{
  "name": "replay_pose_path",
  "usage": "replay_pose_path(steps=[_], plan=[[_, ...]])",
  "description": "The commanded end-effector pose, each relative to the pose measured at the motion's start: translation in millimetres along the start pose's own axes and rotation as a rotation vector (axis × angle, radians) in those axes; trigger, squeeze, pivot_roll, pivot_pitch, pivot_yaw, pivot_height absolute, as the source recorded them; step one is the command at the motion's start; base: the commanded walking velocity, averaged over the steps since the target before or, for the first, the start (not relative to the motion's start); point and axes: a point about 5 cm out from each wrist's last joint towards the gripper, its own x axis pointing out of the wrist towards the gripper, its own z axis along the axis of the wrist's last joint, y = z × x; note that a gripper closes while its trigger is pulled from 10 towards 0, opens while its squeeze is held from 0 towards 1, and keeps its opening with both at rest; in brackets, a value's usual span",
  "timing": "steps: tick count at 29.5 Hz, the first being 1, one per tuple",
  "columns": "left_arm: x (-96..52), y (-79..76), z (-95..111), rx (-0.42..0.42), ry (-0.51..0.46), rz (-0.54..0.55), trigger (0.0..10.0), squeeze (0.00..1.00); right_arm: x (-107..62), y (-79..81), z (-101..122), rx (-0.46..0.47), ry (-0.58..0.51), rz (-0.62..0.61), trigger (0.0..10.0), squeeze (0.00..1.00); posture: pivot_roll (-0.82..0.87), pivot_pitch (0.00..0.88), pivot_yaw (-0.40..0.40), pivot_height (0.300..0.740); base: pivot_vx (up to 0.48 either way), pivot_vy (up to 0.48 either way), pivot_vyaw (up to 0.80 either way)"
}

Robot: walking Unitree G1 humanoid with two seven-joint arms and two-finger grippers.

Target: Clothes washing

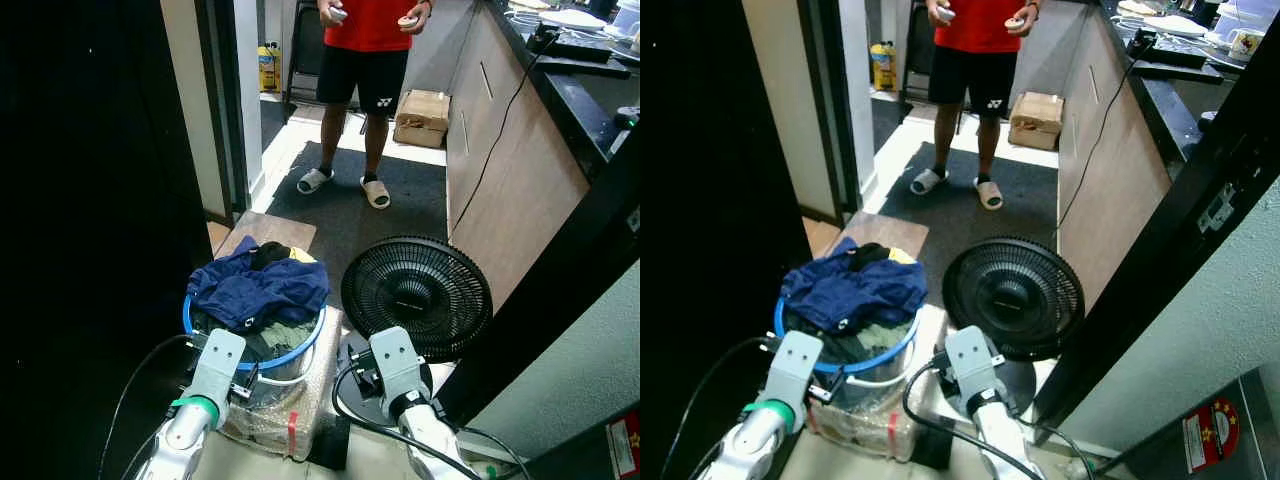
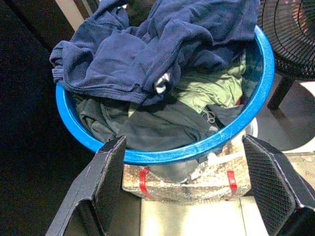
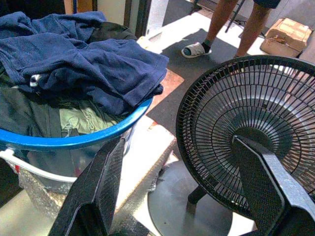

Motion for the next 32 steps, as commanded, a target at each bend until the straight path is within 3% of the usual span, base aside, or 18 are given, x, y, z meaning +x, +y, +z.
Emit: replay_pose_path(steps=[1,12,18,32], plan=[[-1.1,-1.3,-4.9,-0.034,0.020,0.016,10.0,0.00,-3.6,2.2,-4.3,-0.012,0.013,0.022,10.0,0.00,0.08,0.000,0.002,0.740,0.000,0.000,0.00],[-2.2,-3.4,-6.1,-0.040,0.021,0.005,10.0,0.00,-4.4,0.8,-2.5,0.014,0.000,0.012,10.0,0.00,0.08,0.000,0.001,0.740,0.000,0.000,0.00],[-2.4,-5.9,-4.9,-0.041,0.018,-0.011,10.0,0.00,-0.6,-8.0,0.2,0.082,0.001,-0.058,10.0,0.00,0.08,0.000,0.008,0.740,0.000,0.000,0.00],[1.8,-4.9,1.9,-0.045,0.000,-0.009,10.0,0.00,-1.9,-2.1,1.7,0.094,-0.012,-0.035,10.0,0.00,0.08,0.000,0.018,0.740,0.000,0.000,0.00]])
